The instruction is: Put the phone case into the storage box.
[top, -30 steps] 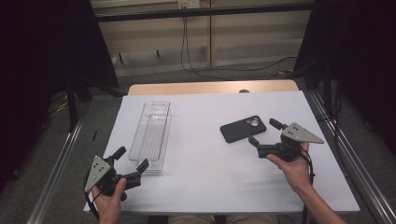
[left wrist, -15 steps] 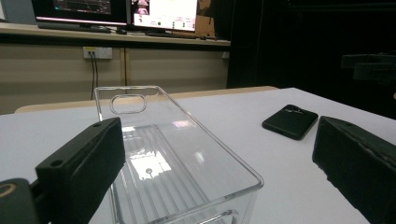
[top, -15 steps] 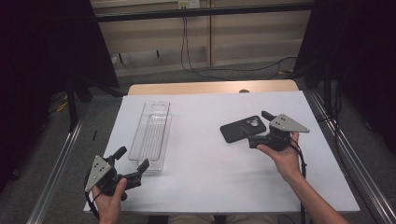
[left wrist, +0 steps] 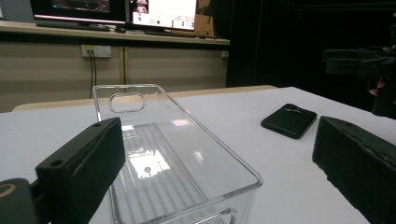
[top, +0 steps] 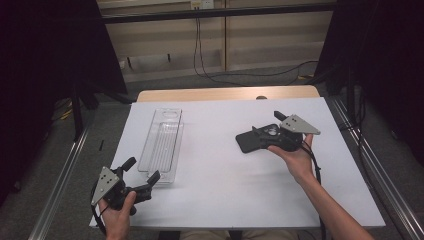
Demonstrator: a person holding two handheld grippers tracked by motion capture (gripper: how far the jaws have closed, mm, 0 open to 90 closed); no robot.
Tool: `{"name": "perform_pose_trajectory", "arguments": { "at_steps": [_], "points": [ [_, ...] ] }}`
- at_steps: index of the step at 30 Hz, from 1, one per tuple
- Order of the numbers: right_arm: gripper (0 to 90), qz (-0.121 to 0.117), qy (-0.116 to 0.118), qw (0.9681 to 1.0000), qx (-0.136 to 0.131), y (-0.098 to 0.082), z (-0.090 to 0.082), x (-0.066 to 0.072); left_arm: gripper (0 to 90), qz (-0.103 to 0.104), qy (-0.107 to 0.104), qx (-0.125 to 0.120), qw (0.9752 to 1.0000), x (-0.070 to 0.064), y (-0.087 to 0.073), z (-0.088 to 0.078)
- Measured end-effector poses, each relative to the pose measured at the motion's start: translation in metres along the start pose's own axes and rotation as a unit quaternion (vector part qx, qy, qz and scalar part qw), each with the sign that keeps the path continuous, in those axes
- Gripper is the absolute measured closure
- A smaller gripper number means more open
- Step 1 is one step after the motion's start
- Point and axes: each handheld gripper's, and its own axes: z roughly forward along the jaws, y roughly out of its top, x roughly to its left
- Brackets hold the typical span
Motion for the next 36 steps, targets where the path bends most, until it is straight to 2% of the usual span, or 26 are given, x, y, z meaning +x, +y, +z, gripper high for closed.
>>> {"name": "perform_pose_trajectory", "arguments": {
  "at_steps": [3, 10, 12, 19, 20, 24, 31, 33, 36],
  "points": [
    [11.3, -0.007, -0.003, 1.0000, 0.000, 0.003, 0.006, 0.000, 2.6, 0.000, -0.002, 0.003, 1.0000, 0.000, 0.000, 0.000],
    [17.6, 0.001, -0.001, 1.0000, -0.002, 0.008, 0.020, -0.002, 2.6, 0.003, -0.001, 0.002, 1.0000, 0.000, 0.000, 0.000],
    [19.9, -0.003, -0.005, 1.0000, 0.002, 0.009, 0.025, -0.003, 2.6, 0.001, -0.006, 0.003, 1.0000, 0.000, 0.000, 0.000],
    [29.9, -0.004, -0.016, 0.9999, -0.001, 0.011, 0.037, -0.006, 2.6, -0.001, -0.003, 0.002, 1.0000, 0.000, 0.000, 0.001],
    [34.4, 0.001, -0.008, 1.0000, 0.004, 0.011, 0.041, -0.009, 2.6, 0.001, -0.003, 0.004, 1.0000, 0.000, 0.000, 0.000],
    [40.3, 0.012, -0.004, 0.9999, 0.004, 0.010, 0.048, -0.012, 2.6, -0.001, -0.003, 0.003, 1.0000, 0.000, 0.000, 0.001],
    [49.2, 0.021, 0.003, 0.9998, 0.007, 0.004, 0.057, -0.014, 2.6, 0.003, 0.000, 0.005, 1.0000, 0.000, 0.000, 0.001],
    [54.7, 0.023, 0.001, 0.9996, 0.014, 0.002, 0.061, -0.015, 2.6, 0.002, -0.007, 0.006, 1.0000, 0.000, 0.000, 0.001],
    [61.0, 0.025, 0.011, 0.9995, 0.019, 0.002, 0.065, -0.016, 2.6, 0.003, -0.004, 0.005, 1.0000, 0.001, 0.000, 0.001]
  ]
}}
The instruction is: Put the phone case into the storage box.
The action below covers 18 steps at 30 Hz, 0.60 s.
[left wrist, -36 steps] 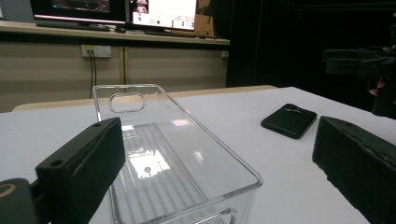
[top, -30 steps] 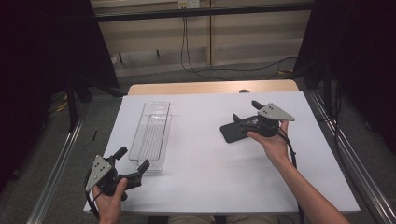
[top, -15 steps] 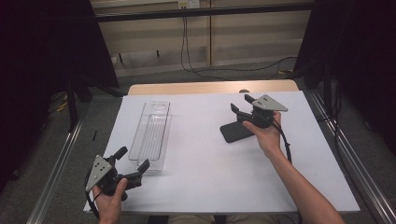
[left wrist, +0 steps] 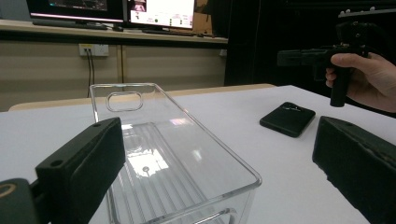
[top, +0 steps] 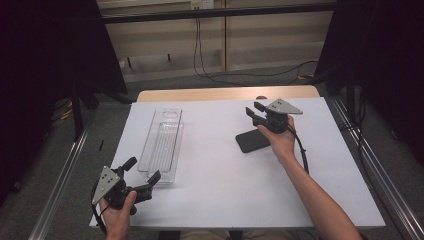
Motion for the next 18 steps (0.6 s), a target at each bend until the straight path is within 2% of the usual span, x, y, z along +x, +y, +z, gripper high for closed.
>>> {"name": "perform_pose_trajectory", "arguments": {
  "at_steps": [1, 6, 8, 11, 15, 18],
  "points": [
    [61.3, 0.000, 0.003, 1.0000, 0.002, 0.0006, 0.0007, -0.0002, 2.6, 0.000, 0.000, 0.000, 1.0000, 0.0000, 0.0000, 0.0000],
    [73.7, 0.004, 0.016, 0.9999, 0.000, 0.0017, 0.0049, 0.0011, 2.6, 0.000, -0.001, 0.000, 1.0000, 0.0001, 0.0000, 0.0001],
    [75.0, 0.002, 0.017, 0.9998, 0.003, 0.0012, 0.0054, 0.0008, 2.6, 0.001, 0.000, 0.000, 1.0000, 0.0004, 0.0001, 0.0000],
    [81.1, 0.008, 0.016, 0.9997, 0.016, -0.0003, 0.0070, -0.0009, 2.6, 0.000, 0.001, 0.000, 1.0000, 0.0001, 0.0001, 0.0000],
    [88.6, 0.021, 0.027, 0.9990, 0.029, -0.0017, 0.0085, -0.0045, 2.6, -0.001, -0.001, 0.000, 1.0000, 0.0001, 0.0000, 0.0006],
    [90.0, 0.035, 0.036, 0.9977, 0.045, -0.0019, 0.0095, -0.0079, 2.6, -0.002, -0.002, -0.001, 1.0000, -0.0005, -0.0002, 0.0011]
  ]
}}
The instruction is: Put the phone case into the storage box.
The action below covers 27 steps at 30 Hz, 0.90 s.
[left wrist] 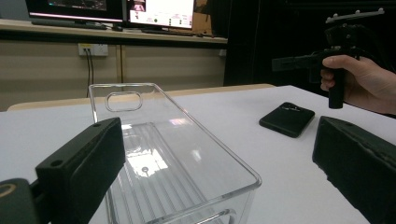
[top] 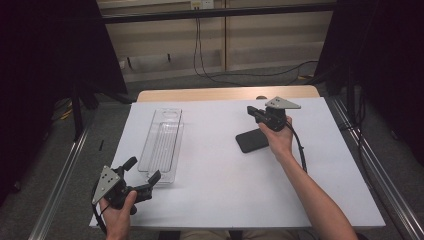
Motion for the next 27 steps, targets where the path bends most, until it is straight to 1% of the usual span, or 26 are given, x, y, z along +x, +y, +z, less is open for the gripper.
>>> {"name": "perform_pose_trajectory", "arguments": {
  "at_steps": [2, 5, 6, 7, 8, 9, 10, 13, 14, 15, 16, 18, 19, 21, 24, 26, 27],
  "points": [
    [90.0, 0.008, 0.012, 0.9999, 0.007, 0.001, 0.001, 0.000, 2.6, -0.003, -0.005, 0.000, 1.0000, 0.000, 0.000, 0.001],
    [90.0, 0.003, 0.022, 0.9993, 0.031, 0.005, 0.003, 0.001, 2.6, -0.003, -0.001, 0.000, 1.0000, 0.000, 0.000, 0.001],
    [90.0, 0.006, 0.022, 0.9993, 0.031, 0.006, 0.004, 0.001, 2.6, -0.004, 0.000, -0.002, 1.0000, 0.000, 0.000, 0.001],
    [90.0, 0.007, 0.027, 0.9991, 0.034, 0.007, 0.005, 0.001, 2.6, -0.003, -0.005, -0.001, 1.0000, 0.000, 0.000, 0.000],
    [90.0, 0.010, 0.030, 0.9987, 0.041, 0.007, 0.005, 0.001, 2.6, -0.002, -0.001, -0.002, 1.0000, 0.000, 0.000, 0.000],
    [90.0, 0.012, 0.031, 0.9984, 0.046, 0.008, 0.006, 0.001, 2.6, -0.002, -0.003, -0.001, 1.0000, 0.000, 0.000, 0.000],
    [90.0, 0.014, 0.035, 0.9977, 0.056, 0.008, 0.007, 0.001, 2.6, -0.002, -0.003, -0.001, 1.0000, 0.000, 0.000, 0.000],
    [90.0, 0.029, 0.052, 0.9941, 0.091, 0.010, 0.009, 0.000, 2.6, -0.001, -0.001, 0.000, 1.0000, 0.001, 0.000, 0.000],
    [90.0, 0.034, 0.059, 0.9928, 0.099, 0.011, 0.009, -0.001, 2.6, 0.001, 0.000, -0.001, 1.0000, 0.001, 0.000, 0.000],
    [90.0, 0.034, 0.059, 0.9928, 0.099, 0.011, 0.009, -0.001, 2.6, 0.001, 0.000, -0.001, 1.0000, 0.001, 0.000, 0.000],
    [90.0, 0.036, 0.063, 0.9908, 0.115, 0.013, 0.011, -0.001, 2.6, -0.001, 0.000, -0.001, 1.0000, 0.000, 0.000, -0.001],
    [90.0, 0.043, 0.072, 0.9890, 0.122, 0.015, 0.011, -0.002, 2.6, 0.000, -0.002, -0.001, 1.0000, 0.000, 0.000, 0.000],
    [90.0, 0.043, 0.071, 0.9885, 0.126, 0.015, 0.011, -0.002, 2.6, -0.003, -0.001, -0.002, 1.0000, -0.001, 0.000, 0.000],
    [90.0, 0.044, 0.073, 0.9869, 0.137, 0.015, 0.012, -0.003, 2.6, 0.001, -0.002, 0.000, 1.0000, 0.000, 0.000, 0.000],
    [90.0, 0.041, 0.077, 0.9835, 0.158, 0.018, 0.015, -0.005, 2.6, -0.001, -0.002, -0.001, 1.0000, 0.000, 0.000, 0.000],
    [90.0, 0.041, 0.078, 0.9818, 0.168, 0.021, 0.017, -0.005, 2.6, -0.002, -0.002, -0.001, 1.0000, 0.000, 0.000, 0.000],
    [90.0, 0.036, 0.079, 0.9814, 0.171, 0.022, 0.018, -0.005, 2.6, -0.002, -0.002, -0.001, 1.0000, 0.000, 0.000, 0.000]
  ]
}}
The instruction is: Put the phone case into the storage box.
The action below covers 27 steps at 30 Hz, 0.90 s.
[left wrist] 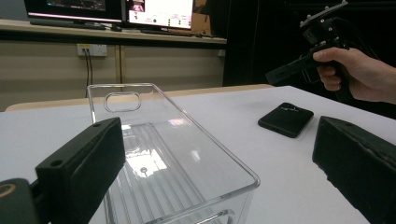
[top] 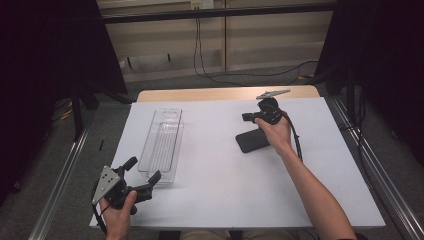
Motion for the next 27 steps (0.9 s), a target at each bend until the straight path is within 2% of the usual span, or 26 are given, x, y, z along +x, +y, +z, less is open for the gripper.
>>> {"name": "perform_pose_trajectory", "arguments": {
  "at_steps": [7, 12, 16, 18, 19, 23, 24, 26, 27],
  "points": [
    [90.0, 0.001, 0.003, 0.9989, 0.047, 0.009, 0.008, 0.000, 2.6, 0.003, 0.005, 0.001, 1.0000, 0.001, 0.000, -0.001],
    [90.0, 0.010, 0.012, 0.9947, 0.101, 0.013, 0.018, -0.001, 2.6, 0.002, 0.002, 0.002, 1.0000, 0.000, 0.000, -0.001],
    [90.0, 0.017, 0.002, 0.9881, 0.153, 0.019, 0.024, -0.001, 2.6, 0.001, 0.004, 0.002, 1.0000, 0.000, 0.000, -0.001],
    [90.0, 0.015, 0.005, 0.9878, 0.155, 0.019, 0.026, -0.002, 2.6, 0.001, 0.003, 0.002, 1.0000, 0.001, 0.000, -0.001],
    [90.0, 0.022, 0.011, 0.9854, 0.168, 0.021, 0.030, -0.001, 2.6, 0.002, 0.003, 0.002, 1.0000, 0.002, 0.000, -0.001],
    [90.0, 0.019, 0.012, 0.9801, 0.197, 0.019, 0.038, -0.002, 2.6, -0.001, 0.001, 0.002, 1.0000, 0.001, 0.000, 0.000],
    [90.0, 0.023, 0.019, 0.9774, 0.209, 0.018, 0.040, -0.002, 2.6, 0.000, 0.001, 0.002, 1.0000, 0.001, 0.000, 0.000],
    [90.0, 0.017, 0.013, 0.9745, 0.223, 0.016, 0.045, -0.002, 2.6, 0.001, 0.002, 0.004, 1.0000, 0.002, 0.000, 0.000],
    [90.0, 0.021, 0.018, 0.9737, 0.226, 0.015, 0.047, -0.002, 2.6, -0.001, 0.002, 0.003, 1.0000, 0.001, -0.001, 0.000]
  ]
}}
